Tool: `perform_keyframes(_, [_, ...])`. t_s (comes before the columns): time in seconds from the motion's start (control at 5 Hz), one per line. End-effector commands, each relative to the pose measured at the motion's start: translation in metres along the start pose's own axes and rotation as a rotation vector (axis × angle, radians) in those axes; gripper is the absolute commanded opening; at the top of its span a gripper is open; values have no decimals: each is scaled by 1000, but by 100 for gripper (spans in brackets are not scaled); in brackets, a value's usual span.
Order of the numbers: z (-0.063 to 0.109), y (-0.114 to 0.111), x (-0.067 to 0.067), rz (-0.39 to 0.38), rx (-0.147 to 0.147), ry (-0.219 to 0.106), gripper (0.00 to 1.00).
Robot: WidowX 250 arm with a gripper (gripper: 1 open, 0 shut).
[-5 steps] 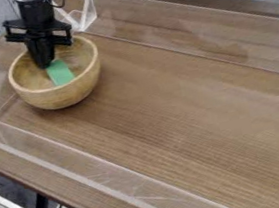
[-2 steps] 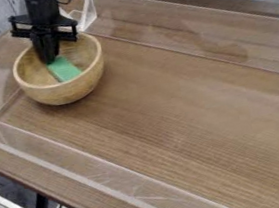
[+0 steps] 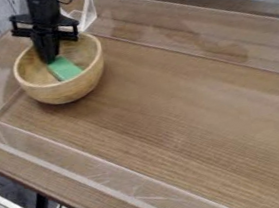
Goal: Remove the green block from inside the brown bowl and put it on the table
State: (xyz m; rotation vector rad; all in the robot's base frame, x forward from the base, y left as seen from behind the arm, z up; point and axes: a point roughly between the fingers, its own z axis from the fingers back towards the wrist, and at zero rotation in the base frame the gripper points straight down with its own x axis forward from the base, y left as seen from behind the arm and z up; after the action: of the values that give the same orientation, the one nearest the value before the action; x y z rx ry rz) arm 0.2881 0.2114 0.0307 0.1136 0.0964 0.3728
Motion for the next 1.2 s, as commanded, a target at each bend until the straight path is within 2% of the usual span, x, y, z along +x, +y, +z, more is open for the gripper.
perform_keyframes(0.0, [-40, -8, -3, 17, -1, 88, 0])
perform_keyframes(0.2, [-46, -11, -5, 43, -1, 106, 0])
perform_keyframes(0.6, [-13, -13, -11, 39, -13, 26, 0])
perform_keyframes(1.0, [46, -24, -19, 41, -54, -29, 0])
